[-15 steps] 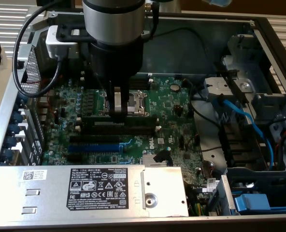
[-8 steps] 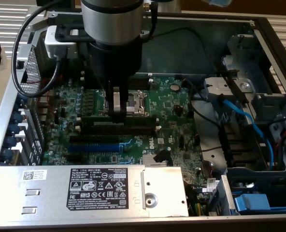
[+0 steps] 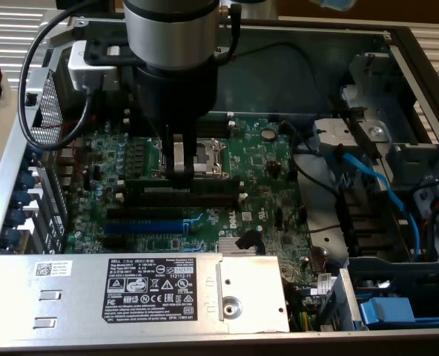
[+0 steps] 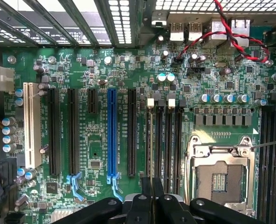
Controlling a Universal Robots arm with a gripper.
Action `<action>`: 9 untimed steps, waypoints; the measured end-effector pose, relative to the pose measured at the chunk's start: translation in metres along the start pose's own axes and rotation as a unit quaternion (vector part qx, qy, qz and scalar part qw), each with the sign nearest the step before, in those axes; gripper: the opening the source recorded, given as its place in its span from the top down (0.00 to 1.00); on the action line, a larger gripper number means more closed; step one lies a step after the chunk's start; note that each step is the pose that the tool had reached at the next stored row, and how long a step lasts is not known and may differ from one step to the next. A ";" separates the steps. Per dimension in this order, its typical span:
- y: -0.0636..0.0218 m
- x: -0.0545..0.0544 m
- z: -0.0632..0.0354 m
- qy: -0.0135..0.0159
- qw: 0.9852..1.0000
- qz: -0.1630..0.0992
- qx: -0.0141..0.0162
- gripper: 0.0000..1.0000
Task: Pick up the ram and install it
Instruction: 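Insert the ram into the slot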
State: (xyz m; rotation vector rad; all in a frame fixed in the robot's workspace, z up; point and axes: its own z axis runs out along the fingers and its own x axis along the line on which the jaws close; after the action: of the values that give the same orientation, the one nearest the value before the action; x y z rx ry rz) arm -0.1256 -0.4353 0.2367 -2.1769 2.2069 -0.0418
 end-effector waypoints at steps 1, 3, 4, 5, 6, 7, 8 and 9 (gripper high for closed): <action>0.0001 0.000 0.0002 0.000 1.000 0.000 0.000 0.88; 0.0002 0.000 0.0004 0.000 1.000 0.000 0.001 0.88; 0.0004 0.000 0.0004 0.000 1.000 0.000 0.001 0.88; 0.0004 0.000 0.0004 0.000 1.000 0.000 0.001 0.88; 0.0006 0.000 0.0005 0.000 1.000 0.000 0.002 0.88; 0.0009 0.000 0.0005 0.000 1.000 0.000 0.002 0.88; 0.0009 0.000 0.0005 0.000 1.000 0.000 0.002 0.88; 0.0009 0.000 0.0005 0.000 1.000 0.000 0.002 0.88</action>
State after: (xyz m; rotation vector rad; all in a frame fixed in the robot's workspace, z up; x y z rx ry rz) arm -0.1264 -0.4349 0.2361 -2.1749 2.2048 -0.0466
